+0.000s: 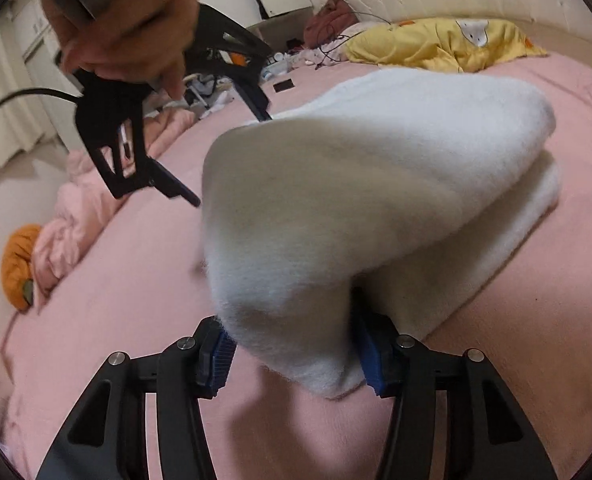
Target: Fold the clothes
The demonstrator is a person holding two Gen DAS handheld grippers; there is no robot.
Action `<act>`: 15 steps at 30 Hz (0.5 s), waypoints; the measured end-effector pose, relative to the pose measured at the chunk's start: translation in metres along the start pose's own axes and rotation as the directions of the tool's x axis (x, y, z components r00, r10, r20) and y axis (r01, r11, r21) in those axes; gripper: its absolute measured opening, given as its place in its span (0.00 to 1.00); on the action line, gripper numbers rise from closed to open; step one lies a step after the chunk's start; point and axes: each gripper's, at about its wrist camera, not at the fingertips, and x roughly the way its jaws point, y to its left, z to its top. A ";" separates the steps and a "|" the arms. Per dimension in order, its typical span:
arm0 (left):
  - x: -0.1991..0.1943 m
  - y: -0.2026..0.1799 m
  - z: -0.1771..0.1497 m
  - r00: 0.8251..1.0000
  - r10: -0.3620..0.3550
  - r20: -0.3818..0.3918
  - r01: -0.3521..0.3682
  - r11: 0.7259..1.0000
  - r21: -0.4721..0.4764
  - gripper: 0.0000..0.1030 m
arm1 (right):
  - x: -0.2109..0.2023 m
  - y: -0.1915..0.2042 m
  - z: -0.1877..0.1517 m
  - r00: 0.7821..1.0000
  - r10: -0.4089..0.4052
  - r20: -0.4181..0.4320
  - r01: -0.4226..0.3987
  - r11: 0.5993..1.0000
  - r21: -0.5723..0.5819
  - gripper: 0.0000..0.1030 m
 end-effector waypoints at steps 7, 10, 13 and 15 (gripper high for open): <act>0.004 0.005 0.000 1.000 -0.019 -0.001 0.019 1.000 -0.022 0.49 | 0.004 -0.005 0.000 1.000 -0.003 -0.020 0.003 1.000 0.022 0.79; 0.003 0.004 -0.001 1.000 -0.019 -0.001 0.019 1.000 -0.021 0.50 | 0.008 -0.006 0.000 1.000 -0.008 -0.007 0.009 0.999 0.035 0.81; 0.004 0.007 -0.001 0.999 -0.033 -0.002 0.033 0.999 -0.032 0.50 | 0.001 -0.016 -0.002 0.997 0.062 0.042 -0.065 0.995 0.075 0.76; 0.004 0.007 0.000 0.999 -0.040 -0.002 0.040 0.999 -0.037 0.50 | -0.020 -0.029 -0.010 0.978 0.163 0.131 -0.172 0.984 0.057 0.76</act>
